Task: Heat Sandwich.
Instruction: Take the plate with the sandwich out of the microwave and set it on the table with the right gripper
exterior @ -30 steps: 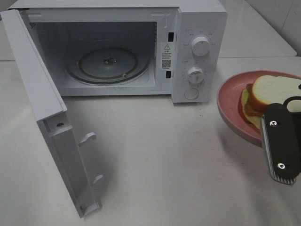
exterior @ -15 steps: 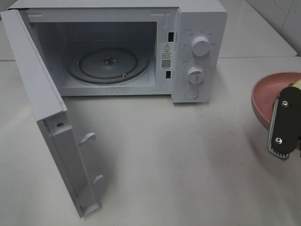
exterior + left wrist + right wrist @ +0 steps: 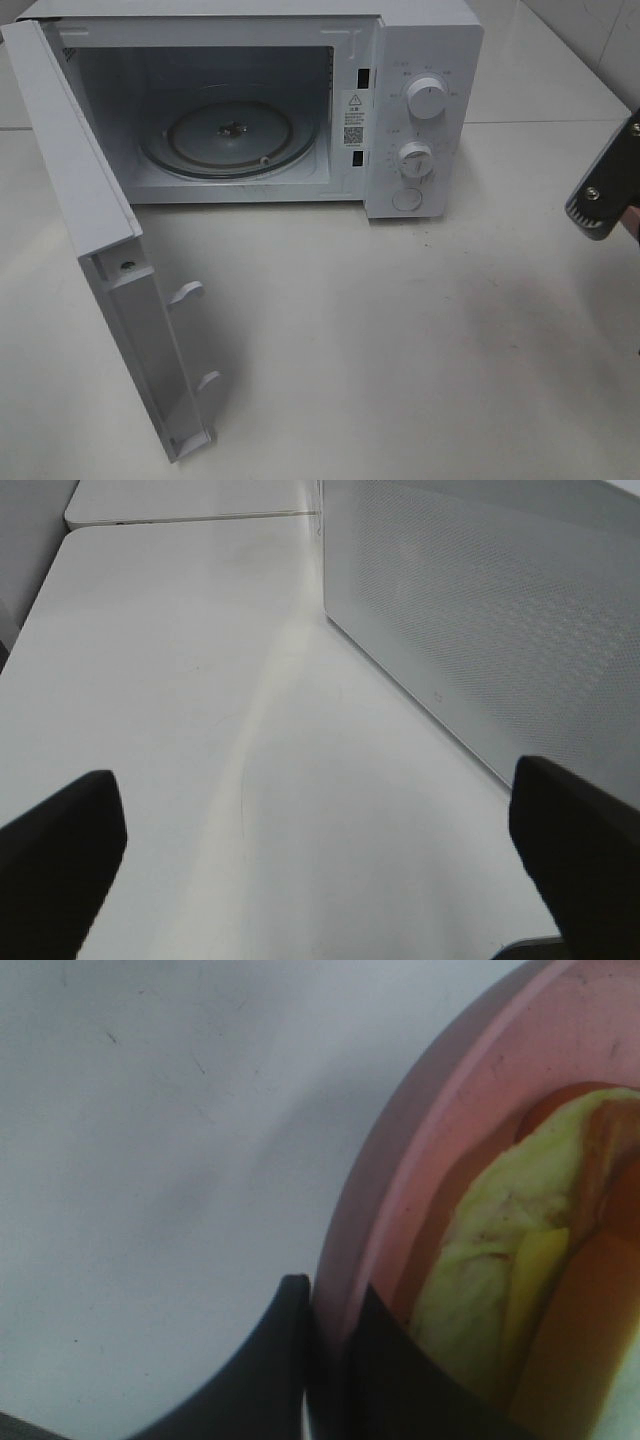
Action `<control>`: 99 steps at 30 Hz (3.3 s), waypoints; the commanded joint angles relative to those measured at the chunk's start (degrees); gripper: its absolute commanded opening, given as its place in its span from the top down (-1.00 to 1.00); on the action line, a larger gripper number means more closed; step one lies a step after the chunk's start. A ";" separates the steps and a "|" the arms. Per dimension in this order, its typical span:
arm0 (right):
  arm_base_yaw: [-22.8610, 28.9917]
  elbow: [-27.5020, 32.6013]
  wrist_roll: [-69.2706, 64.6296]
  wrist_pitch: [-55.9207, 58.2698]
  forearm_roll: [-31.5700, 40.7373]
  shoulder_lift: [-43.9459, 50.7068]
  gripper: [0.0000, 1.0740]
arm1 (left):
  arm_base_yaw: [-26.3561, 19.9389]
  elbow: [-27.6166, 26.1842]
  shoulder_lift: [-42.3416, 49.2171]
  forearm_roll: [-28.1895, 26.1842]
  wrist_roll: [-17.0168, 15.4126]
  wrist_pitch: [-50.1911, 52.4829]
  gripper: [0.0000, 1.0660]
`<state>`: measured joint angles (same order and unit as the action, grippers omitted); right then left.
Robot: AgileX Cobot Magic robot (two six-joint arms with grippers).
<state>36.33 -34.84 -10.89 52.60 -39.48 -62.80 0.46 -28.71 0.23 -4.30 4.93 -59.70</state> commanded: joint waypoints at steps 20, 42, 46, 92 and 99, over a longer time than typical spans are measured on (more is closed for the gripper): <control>-14.04 -5.39 -11.57 -3.44 -2.46 -15.81 0.99 | -0.11 0.17 1.32 -0.46 0.06 0.92 -0.94; -18.39 -5.39 -28.76 -11.92 -11.80 -30.77 0.99 | -0.11 0.17 1.32 -0.46 0.06 0.92 -0.94; -18.39 -5.39 -32.09 -13.18 -13.06 -32.89 0.98 | -0.11 0.17 1.32 -0.46 0.06 0.92 -0.94; -18.33 -5.39 -38.50 -19.31 -18.22 -44.58 0.67 | -0.11 0.17 1.32 -0.46 0.06 0.92 -0.94; -18.33 -6.93 -37.01 -17.25 -14.15 -44.58 0.24 | -0.11 0.17 1.32 -0.46 0.06 0.92 -0.94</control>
<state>18.28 -41.37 -48.64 34.72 -55.00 -106.74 0.46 -28.71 0.23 -4.30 4.93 -59.70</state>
